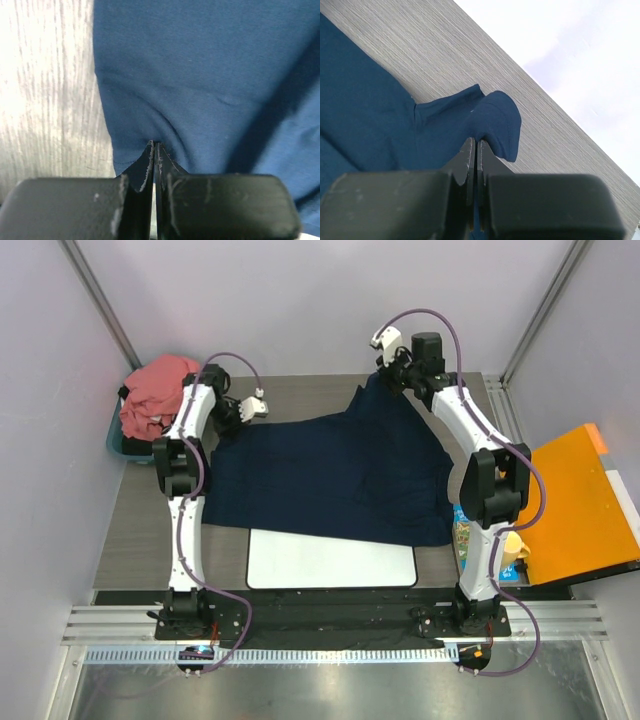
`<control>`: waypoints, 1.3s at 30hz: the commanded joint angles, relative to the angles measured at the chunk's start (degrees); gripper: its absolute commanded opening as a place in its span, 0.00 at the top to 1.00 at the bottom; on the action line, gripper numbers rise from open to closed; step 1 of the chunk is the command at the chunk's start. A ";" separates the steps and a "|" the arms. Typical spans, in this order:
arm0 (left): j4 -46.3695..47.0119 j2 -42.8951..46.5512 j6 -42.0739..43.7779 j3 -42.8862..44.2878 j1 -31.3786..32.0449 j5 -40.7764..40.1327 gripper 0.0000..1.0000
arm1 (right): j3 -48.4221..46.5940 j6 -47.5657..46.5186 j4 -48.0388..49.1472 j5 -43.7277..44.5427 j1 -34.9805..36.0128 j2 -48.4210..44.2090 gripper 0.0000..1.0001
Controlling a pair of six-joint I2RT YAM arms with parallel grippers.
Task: Fold and stack the t-shirts
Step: Fold the tshirt
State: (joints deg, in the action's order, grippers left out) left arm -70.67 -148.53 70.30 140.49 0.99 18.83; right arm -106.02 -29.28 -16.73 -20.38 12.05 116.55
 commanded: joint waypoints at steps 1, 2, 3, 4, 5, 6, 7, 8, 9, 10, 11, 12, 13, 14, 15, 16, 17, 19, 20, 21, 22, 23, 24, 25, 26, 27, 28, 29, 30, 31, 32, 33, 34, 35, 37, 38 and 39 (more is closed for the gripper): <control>-2.53 6.05 -1.40 -0.56 -0.38 2.17 1.00 | 0.72 -0.25 3.37 0.43 0.69 -4.32 0.99; -3.06 6.75 -1.22 -0.56 -0.38 2.35 1.00 | 0.81 -0.25 3.46 0.43 0.78 -4.32 0.99; -3.59 6.85 -0.52 -0.48 -0.38 2.53 1.00 | 0.81 -0.25 3.55 0.43 0.78 -4.32 0.99; -4.20 6.94 -0.26 -0.21 -0.38 2.70 1.00 | 0.81 -0.17 3.81 0.34 0.86 -4.14 0.99; -4.47 7.02 -0.25 -0.13 -0.38 2.70 1.00 | 0.72 -0.17 3.72 0.34 0.95 -4.14 0.99; -3.86 7.37 -1.21 -0.21 -0.38 2.70 1.00 | 0.64 -0.17 3.72 0.34 0.87 -4.14 0.99; -3.07 7.72 -1.83 -0.82 -0.38 2.53 1.00 | 0.72 -0.17 3.90 0.26 1.04 -4.05 0.99; 0.76 8.25 -2.97 -1.52 -0.47 2.01 1.00 | 0.55 -0.17 3.81 0.34 1.04 -3.88 0.99; 3.76 10.08 -4.72 -2.75 -0.47 1.74 1.00 | 0.72 -0.17 3.90 0.34 1.04 -3.88 0.99; 7.01 11.23 -7.43 -6.24 -0.55 1.56 1.00 | 0.72 0.01 3.81 0.34 1.04 -3.96 0.99; 14.09 12.29 -8.94 -8.36 -0.56 0.69 1.00 | 0.72 0.01 3.90 0.34 0.95 -3.79 0.99; 17.03 14.13 -9.74 -10.47 -0.56 0.42 1.00 | 0.81 0.10 3.99 0.26 1.04 -3.70 0.99; 18.71 14.23 -9.66 -12.41 -0.56 0.07 0.99 | 0.72 0.18 3.90 0.25 1.04 -3.70 0.99; 19.69 13.80 -9.57 -12.25 -0.47 -0.72 0.88 | 0.81 0.19 4.07 0.25 1.04 -3.70 0.99; 19.78 13.10 -9.57 -11.64 -0.47 -1.33 0.80 | 0.90 0.19 3.99 0.34 1.04 -3.61 0.99; 19.61 11.00 -9.83 -9.72 -0.55 -1.95 0.70 | 0.81 0.19 4.16 0.34 1.04 -3.61 0.99; 19.44 9.76 -9.83 -8.66 -0.64 -2.48 0.48 | 0.99 0.10 4.08 0.43 1.04 -3.70 0.99; 19.35 6.17 -9.92 -5.51 -0.82 -3.97 0.38 | 1.08 0.10 4.25 0.43 1.04 -3.61 0.99; 18.65 4.93 -9.14 -4.27 -0.82 -3.80 0.34 | 1.16 0.10 4.25 0.43 1.04 -3.53 0.99; 18.21 3.61 -8.70 -2.95 -0.82 -3.71 0.34 | 1.16 0.10 4.25 0.43 1.04 -3.44 0.99; 17.86 2.29 -8.08 -0.76 -0.82 -3.80 0.33 | 1.16 0.10 4.34 0.43 0.95 -3.52 0.99; 17.94 -0.07 -7.12 0.22 -0.73 -4.24 0.33 | 1.08 0.10 4.34 0.43 1.04 -3.35 0.99; 18.55 -0.96 -6.94 0.92 -0.82 -4.94 0.33 | 1.16 0.01 4.34 0.52 1.04 -3.44 0.99; 19.25 -1.76 -6.76 1.97 -2.47 -5.55 0.33 | 1.08 0.01 4.34 0.61 0.95 -3.44 0.99; 20.48 -3.16 -6.67 2.33 -2.66 -5.73 0.32 | 1.16 0.01 4.43 0.69 1.04 -3.35 0.99; 20.84 -3.69 -5.89 2.51 -2.75 -5.82 0.32 | 1.16 -0.08 4.43 0.78 1.04 -3.44 0.99; 20.58 -4.31 -5.01 3.12 -2.75 -6.08 0.32 | 1.16 -0.08 4.34 0.96 1.04 -3.35 0.99; 20.23 -4.66 -4.30 3.13 -2.84 -6.26 0.33 | 1.16 -0.08 4.43 1.04 1.04 -3.44 0.99; 19.88 -5.27 -2.73 3.13 -2.84 -6.61 0.33 | 1.16 -0.08 4.43 1.05 1.04 -3.35 0.99; 19.79 -5.54 -2.02 3.21 -2.84 -6.87 0.33 | 1.16 -0.34 4.43 1.13 1.04 -3.44 0.99; 18.83 -5.80 -0.97 3.30 -2.93 -7.14 0.34 | 0.99 -0.52 4.34 1.22 1.04 -3.18 0.99; 18.30 -6.16 -0.09 3.22 -3.02 -7.31 0.34 | 0.90 -0.43 4.43 1.31 1.04 -3.26 0.99; 17.77 -6.33 1.49 3.48 -3.02 -7.40 0.34 | 0.73 -0.52 4.43 1.48 1.04 -3.17 0.99; 15.68 -6.68 2.20 3.65 -2.93 -7.40 0.34 | 0.46 -0.52 4.43 1.66 1.04 -2.91 0.99; 11.55 -7.12 4.21 4.62 -3.02 -6.62 0.34 | 0.37 -0.43 4.43 1.66 1.04 -2.73 0.99; 10.39 -7.13 4.66 4.71 -3.02 -5.83 0.34 | 0.37 -0.52 4.34 1.66 1.04 -2.73 0.99; 9.16 -7.04 5.36 4.62 -3.02 -5.47 0.34 | 0.29 -0.60 4.43 1.66 1.04 -2.56 0.99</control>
State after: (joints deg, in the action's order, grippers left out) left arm -51.83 -152.29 71.00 144.64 -1.56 12.84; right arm -104.33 -29.45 -15.42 -19.18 12.71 115.94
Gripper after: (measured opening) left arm 0.659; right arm 0.042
